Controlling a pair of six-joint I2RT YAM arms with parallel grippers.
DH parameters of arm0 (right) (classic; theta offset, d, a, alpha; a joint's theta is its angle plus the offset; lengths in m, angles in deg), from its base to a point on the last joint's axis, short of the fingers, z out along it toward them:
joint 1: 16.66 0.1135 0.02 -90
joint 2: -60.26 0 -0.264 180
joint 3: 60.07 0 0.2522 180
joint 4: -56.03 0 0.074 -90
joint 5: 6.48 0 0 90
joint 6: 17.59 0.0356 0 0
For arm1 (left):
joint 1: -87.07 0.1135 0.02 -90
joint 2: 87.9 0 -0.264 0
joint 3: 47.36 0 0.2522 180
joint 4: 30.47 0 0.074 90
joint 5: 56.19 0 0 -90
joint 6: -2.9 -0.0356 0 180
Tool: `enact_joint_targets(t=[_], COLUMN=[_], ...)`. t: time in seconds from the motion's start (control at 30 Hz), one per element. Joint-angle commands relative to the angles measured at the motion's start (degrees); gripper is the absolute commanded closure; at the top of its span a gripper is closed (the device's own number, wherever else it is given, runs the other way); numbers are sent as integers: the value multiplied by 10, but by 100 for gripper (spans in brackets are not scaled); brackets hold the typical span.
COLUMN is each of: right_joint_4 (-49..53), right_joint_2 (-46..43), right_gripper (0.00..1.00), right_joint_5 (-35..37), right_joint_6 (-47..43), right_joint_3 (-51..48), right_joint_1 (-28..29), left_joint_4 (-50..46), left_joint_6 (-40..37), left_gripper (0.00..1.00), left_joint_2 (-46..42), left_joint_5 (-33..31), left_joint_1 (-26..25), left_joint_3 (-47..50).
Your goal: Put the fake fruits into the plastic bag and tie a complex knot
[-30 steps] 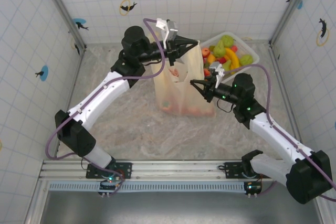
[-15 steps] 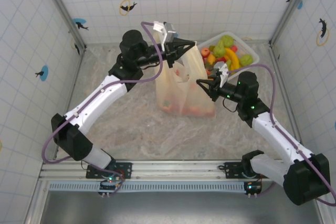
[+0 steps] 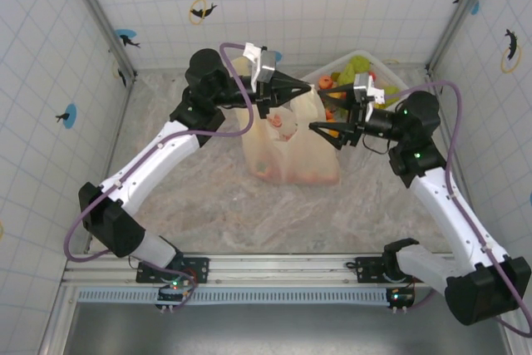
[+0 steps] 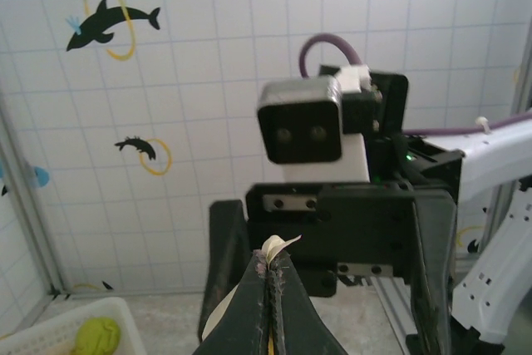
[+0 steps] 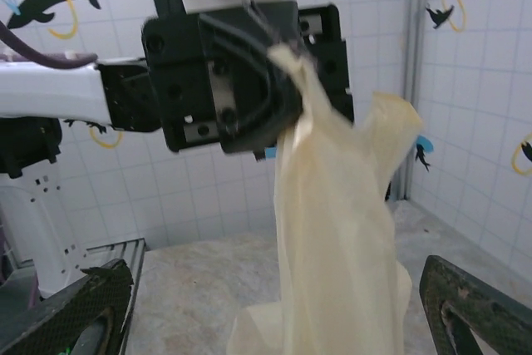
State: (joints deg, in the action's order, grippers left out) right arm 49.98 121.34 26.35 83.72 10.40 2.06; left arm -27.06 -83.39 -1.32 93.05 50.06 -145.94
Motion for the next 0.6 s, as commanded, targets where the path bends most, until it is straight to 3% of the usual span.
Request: enact_joint_targets(t=[0.0,0.17,0.27,0.33,0.57], right_joint_4=[-20,6,6,6,-13], right_joint_2=[39,84,103,103,70], right_gripper=[9,23,38,47,62], right_joint_5=[-43,-52,-57,-55,-31], right_joint_6=[3,-24,-18,-17,-11], right_joint_3=[49,95,99,85,4], right_joint_1=[23,69,84,91,105], left_joint_4=[27,25,27,28,39], left_joint_6=[-26,-29,-27,-28,-27], left_gripper=[100,100,100,100,100], left_joint_2=[-23,-17,-14,-16,-20], left_joint_5=[47,62,62,57,28], left_joint_1=[3,3,3,3,2], left_joint_3=[5,-2,-5,-5,-4])
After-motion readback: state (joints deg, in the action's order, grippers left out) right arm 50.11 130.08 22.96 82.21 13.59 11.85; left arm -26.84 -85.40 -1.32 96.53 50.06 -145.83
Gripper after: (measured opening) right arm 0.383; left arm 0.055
